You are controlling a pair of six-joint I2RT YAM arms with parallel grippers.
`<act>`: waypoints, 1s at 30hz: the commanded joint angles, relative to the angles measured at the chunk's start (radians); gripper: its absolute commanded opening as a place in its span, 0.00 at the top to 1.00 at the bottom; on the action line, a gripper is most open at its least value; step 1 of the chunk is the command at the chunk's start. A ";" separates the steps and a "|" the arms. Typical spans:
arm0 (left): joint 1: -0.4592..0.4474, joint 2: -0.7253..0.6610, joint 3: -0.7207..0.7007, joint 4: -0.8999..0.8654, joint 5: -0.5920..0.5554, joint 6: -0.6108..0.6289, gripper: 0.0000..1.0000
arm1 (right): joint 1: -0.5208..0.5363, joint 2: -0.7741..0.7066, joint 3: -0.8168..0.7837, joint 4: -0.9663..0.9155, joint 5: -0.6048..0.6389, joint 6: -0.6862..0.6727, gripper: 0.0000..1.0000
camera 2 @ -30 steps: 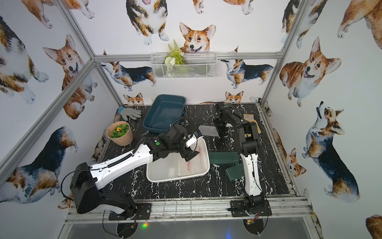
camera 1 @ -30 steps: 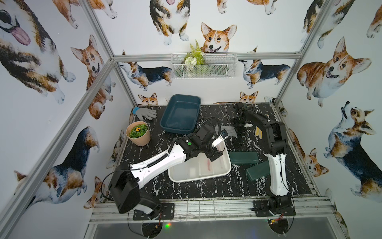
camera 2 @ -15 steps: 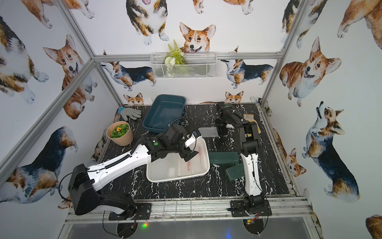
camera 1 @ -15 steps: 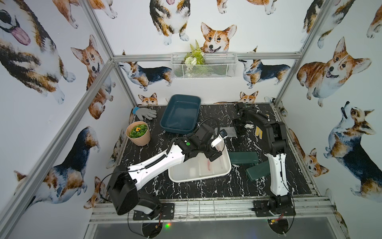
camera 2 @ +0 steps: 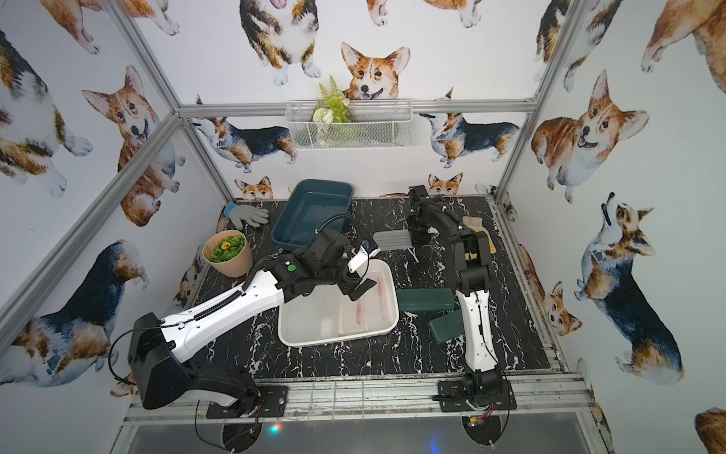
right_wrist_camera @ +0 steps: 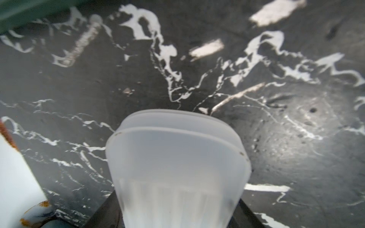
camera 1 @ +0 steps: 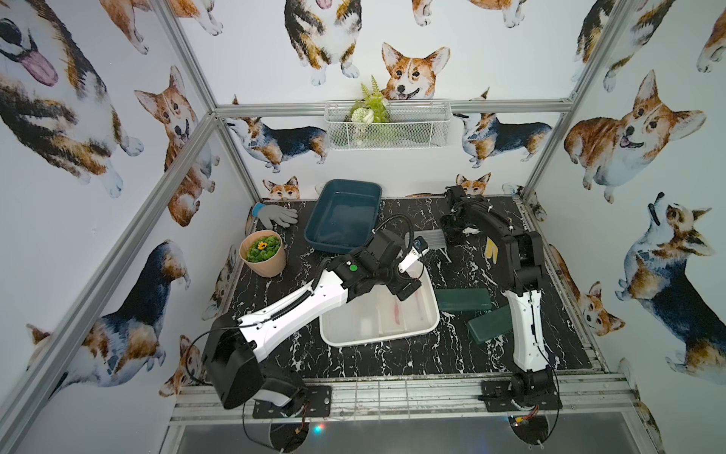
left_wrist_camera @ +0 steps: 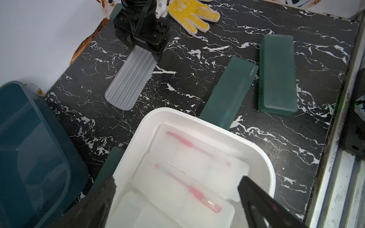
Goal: Place the pencil cases by color into the storage box
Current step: Pick up the pencil case from the center of the board.
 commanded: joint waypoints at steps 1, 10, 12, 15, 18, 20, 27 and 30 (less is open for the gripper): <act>0.008 -0.020 0.001 -0.033 0.003 -0.026 0.00 | -0.013 -0.032 0.040 0.023 0.005 0.206 0.36; 0.120 -0.120 -0.048 -0.013 0.025 -0.228 0.00 | -0.007 -0.089 0.129 -0.049 -0.032 -0.107 0.36; 0.133 -0.135 -0.056 -0.015 0.012 -0.270 0.00 | 0.006 -0.105 0.131 -0.081 -0.034 -0.193 0.36; 0.160 -0.138 -0.051 -0.045 0.000 -0.353 0.00 | 0.025 -0.135 0.128 -0.119 -0.046 -0.330 0.36; 0.175 -0.149 -0.062 -0.059 -0.028 -0.410 0.00 | 0.042 -0.179 0.119 -0.148 -0.069 -0.453 0.40; 0.188 -0.161 -0.073 -0.063 -0.034 -0.442 0.00 | 0.053 -0.203 0.120 -0.181 -0.088 -0.526 0.42; 0.289 -0.209 -0.098 -0.127 -0.032 -0.562 0.00 | 0.140 -0.272 0.106 -0.301 -0.085 -0.769 0.41; 0.332 -0.245 -0.134 -0.127 -0.017 -0.602 0.00 | 0.194 -0.287 0.103 -0.339 -0.064 -0.836 0.40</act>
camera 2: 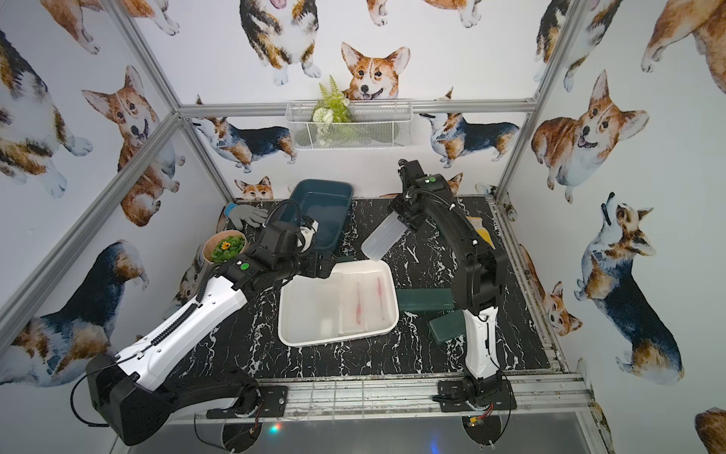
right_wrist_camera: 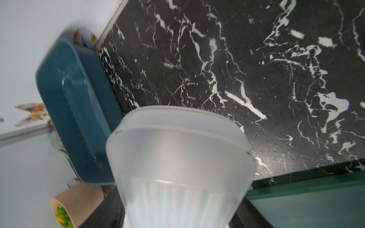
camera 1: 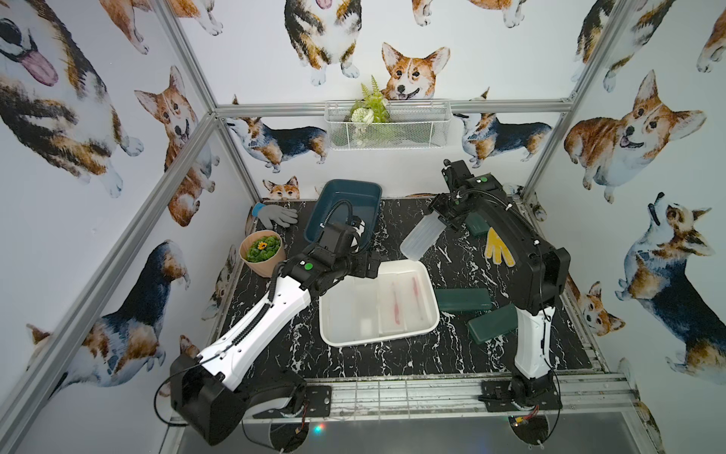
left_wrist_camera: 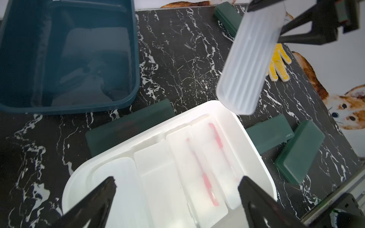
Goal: Place the pencil cases by color into the storage box
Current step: Pick up the pencil case from the center of the board, then place the pencil case at the storage box.
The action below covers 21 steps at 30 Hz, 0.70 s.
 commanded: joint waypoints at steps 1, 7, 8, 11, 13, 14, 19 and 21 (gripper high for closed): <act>0.040 -0.028 -0.030 -0.026 0.020 -0.084 0.00 | 0.048 -0.021 -0.001 -0.085 0.042 -0.145 0.40; 0.109 -0.068 -0.086 -0.034 0.068 -0.142 0.00 | 0.165 -0.008 0.018 -0.120 0.069 -0.219 0.40; 0.117 -0.071 -0.090 -0.035 0.074 -0.149 0.00 | 0.180 -0.003 0.022 -0.125 0.073 -0.229 0.40; 0.142 -0.082 -0.100 -0.048 0.091 -0.172 0.00 | 0.234 0.014 0.035 -0.147 0.104 -0.265 0.40; 0.158 -0.089 -0.108 -0.057 0.096 -0.178 0.00 | 0.263 0.027 0.033 -0.159 0.105 -0.274 0.41; 0.165 -0.092 -0.108 -0.065 0.093 -0.177 0.00 | 0.272 0.030 0.023 -0.160 0.101 -0.272 0.41; 0.201 -0.114 -0.128 -0.083 0.090 -0.182 0.00 | 0.316 0.057 -0.005 -0.157 0.085 -0.280 0.40; 0.205 -0.119 -0.131 -0.088 0.093 -0.184 0.00 | 0.329 0.070 -0.008 -0.162 0.075 -0.281 0.41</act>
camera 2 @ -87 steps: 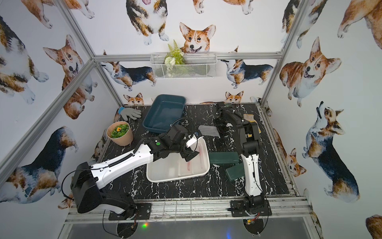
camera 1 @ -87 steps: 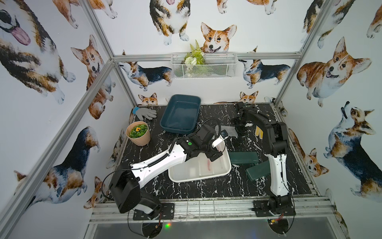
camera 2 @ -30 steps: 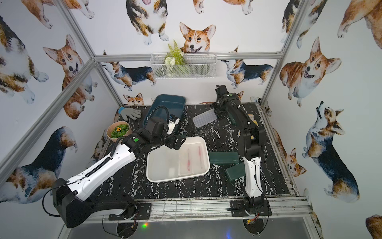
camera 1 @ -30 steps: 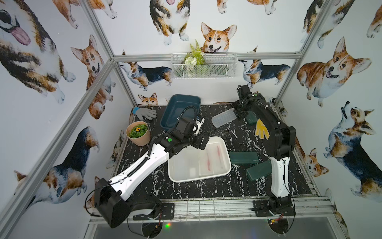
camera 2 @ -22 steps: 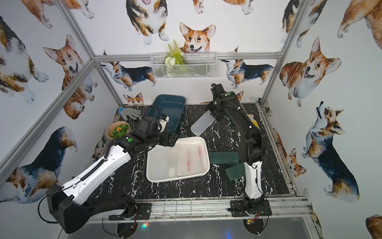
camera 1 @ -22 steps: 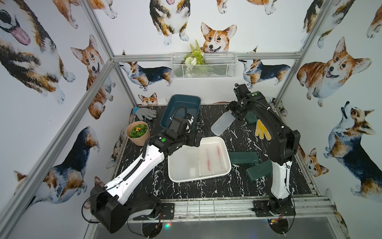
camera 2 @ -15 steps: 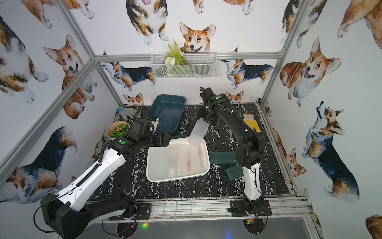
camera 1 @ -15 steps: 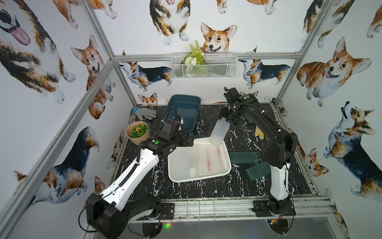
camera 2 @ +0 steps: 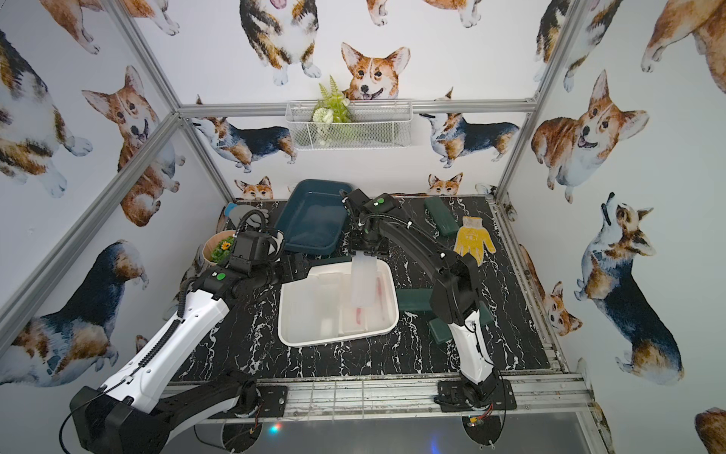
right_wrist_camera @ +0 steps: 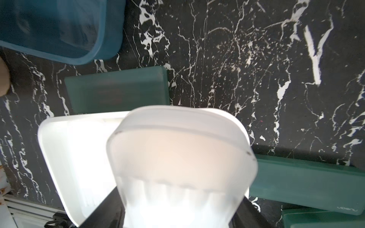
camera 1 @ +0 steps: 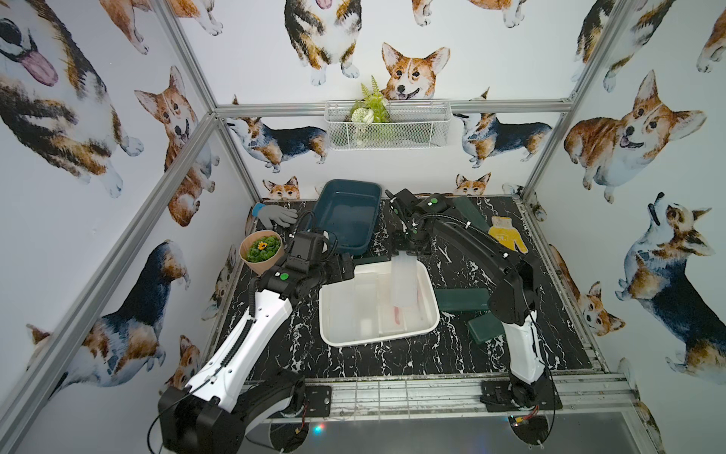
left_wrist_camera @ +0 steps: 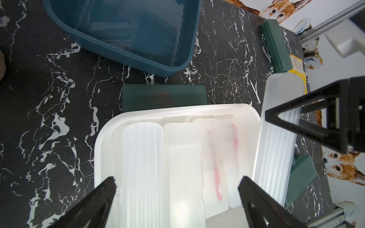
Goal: Place the pencil cases by color into the storage box
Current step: Place the pencil case at the storage box.
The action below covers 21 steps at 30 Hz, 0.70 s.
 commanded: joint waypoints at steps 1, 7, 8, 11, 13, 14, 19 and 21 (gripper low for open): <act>0.008 -0.010 -0.007 -0.022 0.009 -0.019 0.00 | 0.021 0.018 -0.003 -0.034 -0.004 -0.020 0.41; 0.012 -0.023 -0.025 -0.027 0.001 -0.028 0.00 | 0.064 0.043 -0.027 -0.035 -0.024 -0.024 0.40; 0.012 -0.026 -0.025 -0.028 -0.002 -0.028 0.00 | 0.067 0.045 -0.033 -0.033 -0.027 -0.021 0.40; 0.014 -0.032 -0.029 -0.030 -0.007 -0.030 0.00 | 0.079 0.048 -0.062 -0.019 -0.039 -0.015 0.41; 0.016 -0.033 -0.032 -0.029 -0.006 -0.032 0.00 | 0.088 0.050 -0.084 -0.003 -0.048 -0.010 0.40; 0.015 -0.035 -0.032 -0.030 -0.006 -0.032 0.00 | 0.091 0.051 -0.091 0.003 -0.049 -0.007 0.40; 0.015 -0.040 -0.034 -0.033 -0.006 -0.032 0.00 | 0.099 0.062 -0.122 0.034 -0.063 0.014 0.40; 0.016 -0.043 -0.033 -0.035 -0.007 -0.032 0.00 | 0.102 0.068 -0.128 0.049 -0.066 0.016 0.40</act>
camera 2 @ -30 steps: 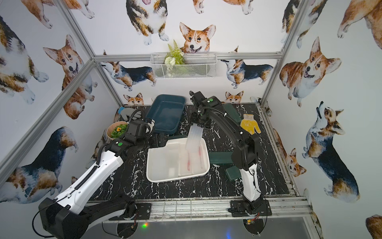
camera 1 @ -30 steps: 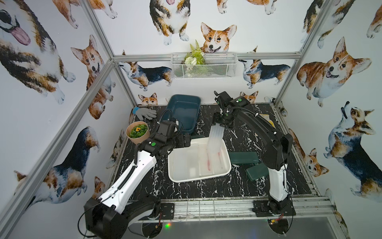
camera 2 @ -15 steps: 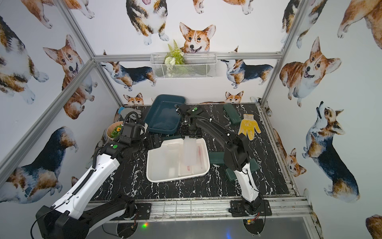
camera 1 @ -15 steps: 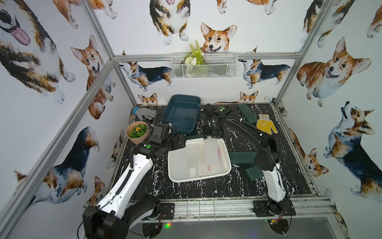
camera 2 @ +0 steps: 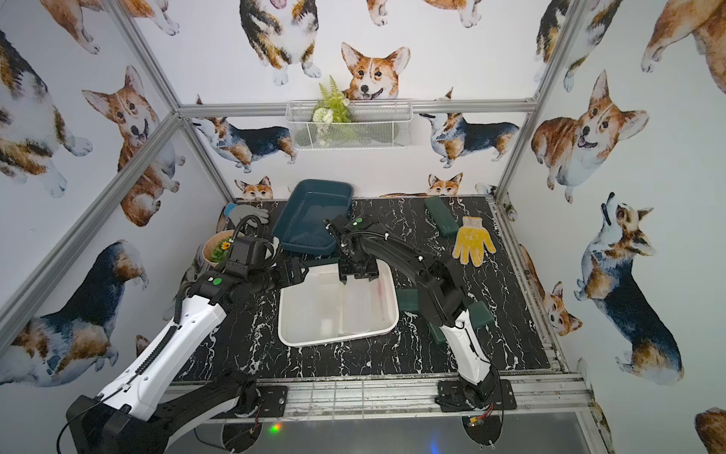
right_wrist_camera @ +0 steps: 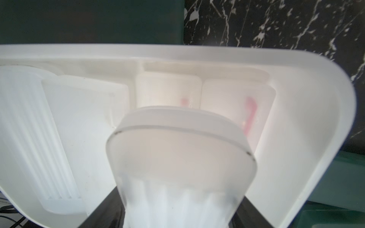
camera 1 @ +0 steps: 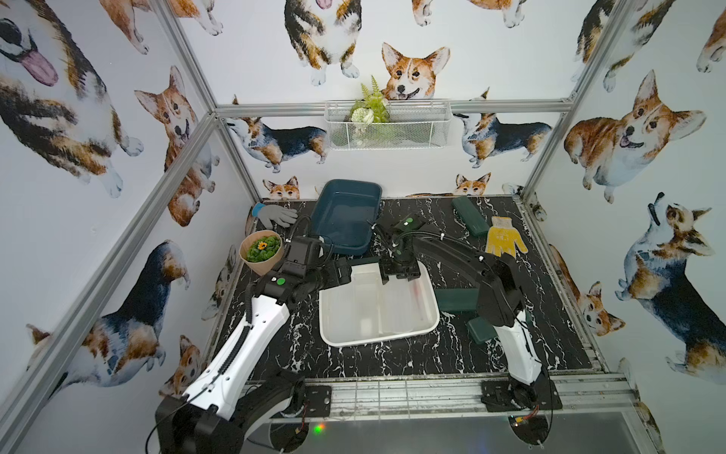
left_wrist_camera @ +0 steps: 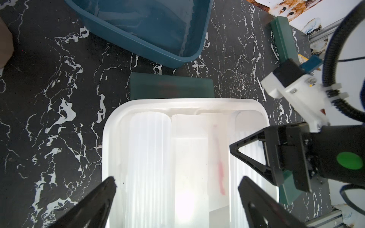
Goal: Place the pencil cases by color into the storage box
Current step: Place the pencil case at the storage box.
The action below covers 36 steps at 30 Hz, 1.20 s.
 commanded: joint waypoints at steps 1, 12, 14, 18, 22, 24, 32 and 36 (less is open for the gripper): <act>0.003 -0.009 0.002 -0.011 -0.010 -0.013 0.00 | 0.007 0.015 -0.007 0.032 -0.013 0.023 0.40; 0.002 -0.010 0.005 -0.020 -0.017 -0.005 0.00 | 0.019 0.088 0.031 0.043 -0.032 0.027 0.39; 0.002 -0.010 0.003 -0.019 -0.019 -0.005 0.00 | 0.019 0.094 0.034 0.048 -0.029 0.026 0.39; 0.002 -0.004 0.003 -0.013 -0.015 -0.005 0.00 | 0.019 0.113 0.057 0.051 -0.018 0.023 0.39; 0.002 0.004 0.004 -0.008 -0.013 -0.001 0.00 | 0.019 0.136 0.101 0.047 0.005 0.015 0.39; 0.003 0.007 0.004 -0.005 -0.013 0.001 0.00 | 0.019 0.148 0.116 0.046 0.010 0.012 0.39; 0.002 0.011 0.013 -0.006 -0.015 0.005 0.00 | 0.019 0.167 0.125 0.041 0.019 -0.007 0.34; 0.002 0.013 0.017 -0.006 -0.016 0.005 0.00 | 0.019 0.145 0.092 0.065 0.014 -0.018 0.24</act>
